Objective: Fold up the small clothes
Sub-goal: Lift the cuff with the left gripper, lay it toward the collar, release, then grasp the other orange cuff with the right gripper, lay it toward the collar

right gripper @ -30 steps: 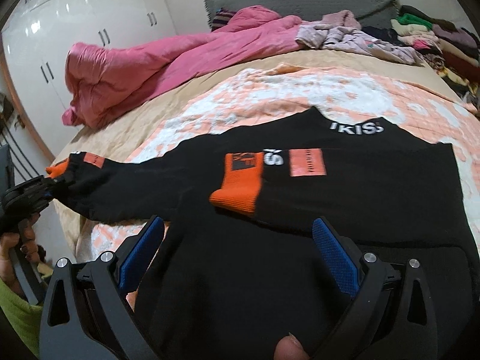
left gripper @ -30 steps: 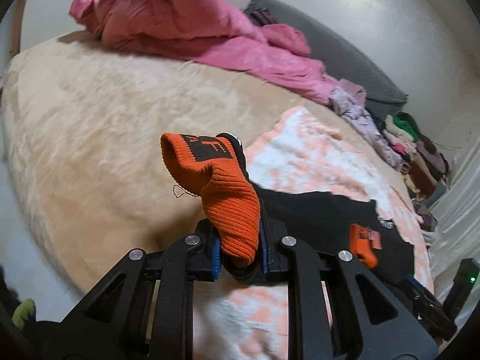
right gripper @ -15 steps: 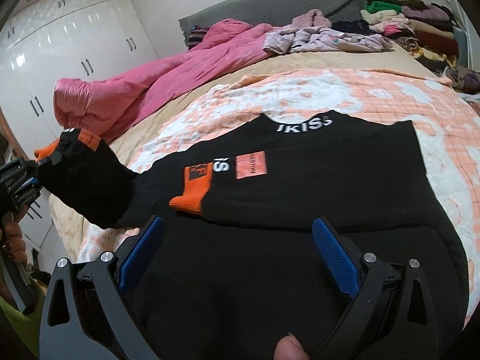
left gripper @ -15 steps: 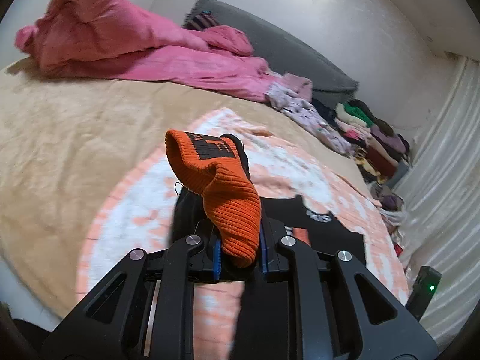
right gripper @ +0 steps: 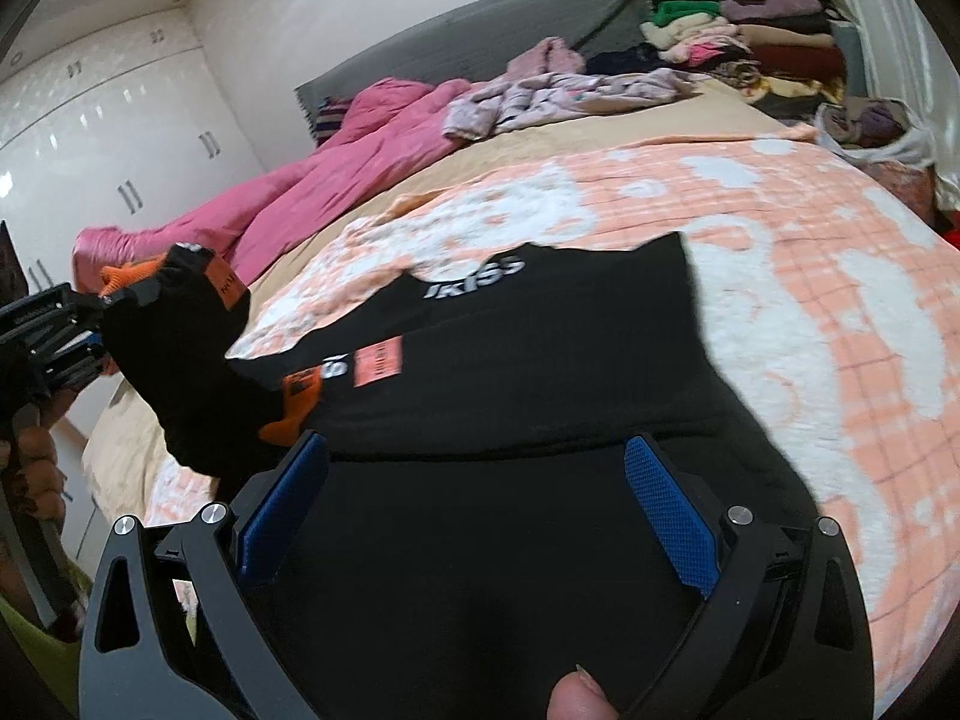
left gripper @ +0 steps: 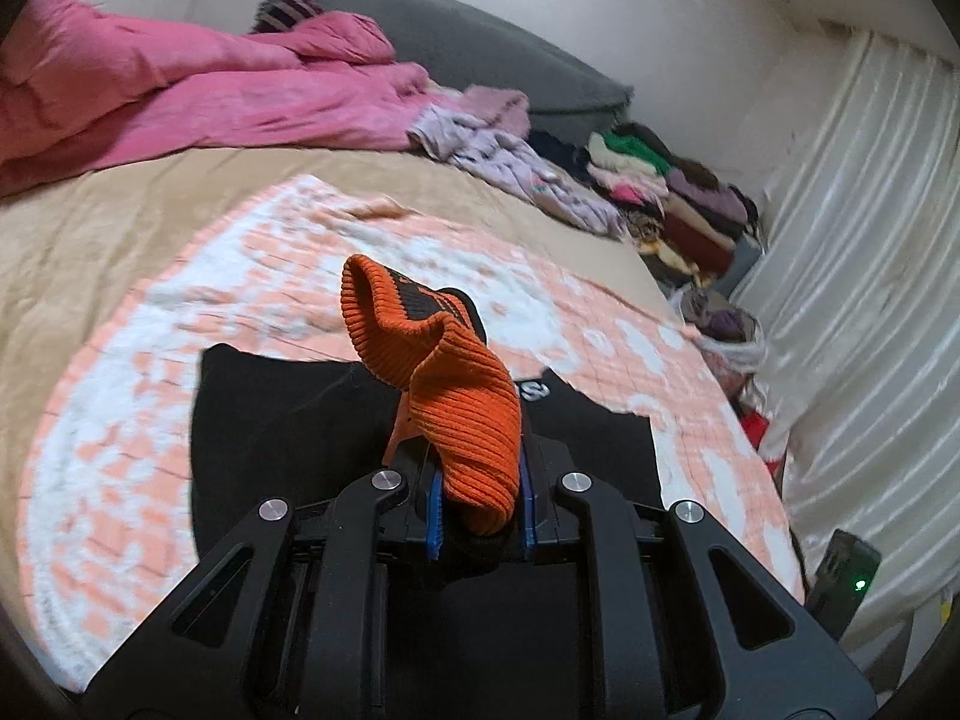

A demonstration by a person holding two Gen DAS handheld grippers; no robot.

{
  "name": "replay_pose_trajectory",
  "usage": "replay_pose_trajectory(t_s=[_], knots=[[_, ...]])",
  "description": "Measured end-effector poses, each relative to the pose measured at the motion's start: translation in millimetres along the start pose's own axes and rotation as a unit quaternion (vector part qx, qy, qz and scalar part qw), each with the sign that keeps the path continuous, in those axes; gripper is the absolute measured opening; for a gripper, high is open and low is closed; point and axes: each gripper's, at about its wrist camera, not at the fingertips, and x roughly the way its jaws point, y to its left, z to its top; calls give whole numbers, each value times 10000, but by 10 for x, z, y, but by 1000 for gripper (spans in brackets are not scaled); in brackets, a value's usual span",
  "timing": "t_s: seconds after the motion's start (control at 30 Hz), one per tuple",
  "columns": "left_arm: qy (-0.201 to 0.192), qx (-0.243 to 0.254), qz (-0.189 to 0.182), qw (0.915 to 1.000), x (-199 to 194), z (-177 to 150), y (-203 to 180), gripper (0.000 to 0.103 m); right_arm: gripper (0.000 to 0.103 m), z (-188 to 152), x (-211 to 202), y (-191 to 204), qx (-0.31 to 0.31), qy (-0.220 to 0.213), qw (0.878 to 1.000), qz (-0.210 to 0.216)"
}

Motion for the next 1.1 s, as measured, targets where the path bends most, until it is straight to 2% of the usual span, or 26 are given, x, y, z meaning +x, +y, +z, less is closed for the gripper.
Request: replay_pose_trajectory(t_s=[0.27, 0.43, 0.47, 0.5, 0.53, 0.57, 0.6, 0.7, 0.77, 1.0, 1.07, 1.1], knots=[[545, 407, -51, 9977, 492, -192, -370, 11, 99, -28, -73, -394, 312, -31, 9993, -213], [788, 616, -44, 9950, 729, -320, -505, 12, 99, -33, -71, -474, 367, -31, 9990, -253], [873, 635, -109, 9941, 775, -341, -513, 14, 99, -36, -63, -492, 383, -25, 9989, -260], [923, 636, -149, 9936, 802, -354, -522, 20, 99, -41, -56, -505, 393, -18, 9989, -264], [932, 616, -245, 9934, 821, -367, -529, 27, 99, -45, -52, -506, 396, -13, 9988, -274], [956, 634, -341, 9928, 825, -375, -533, 41, 99, -49, -44, -516, 398, -6, 9988, -284], [963, 656, -412, 9923, 812, -382, -537, 47, 99, -53, -33, -523, 404, 9, 9988, -292], [880, 608, -477, 9931, 747, -361, -491, 48, 99, -62, 26, -527, 395, 62, 9988, -298], [826, 604, -316, 9942, 738, -345, -456, 48, 99, -71, 86, -501, 367, 126, 9989, -267], [566, 806, 655, 9930, 701, -351, -137, 48, 99, -123, 401, -290, 160, 477, 9987, -16], [549, 766, 779, 9925, 689, -357, -36, 49, 98, -127, 503, -230, 141, 570, 9983, 57], [535, 728, 832, 9924, 678, -363, 16, 49, 91, -126, 553, -208, 143, 608, 9980, 85]])
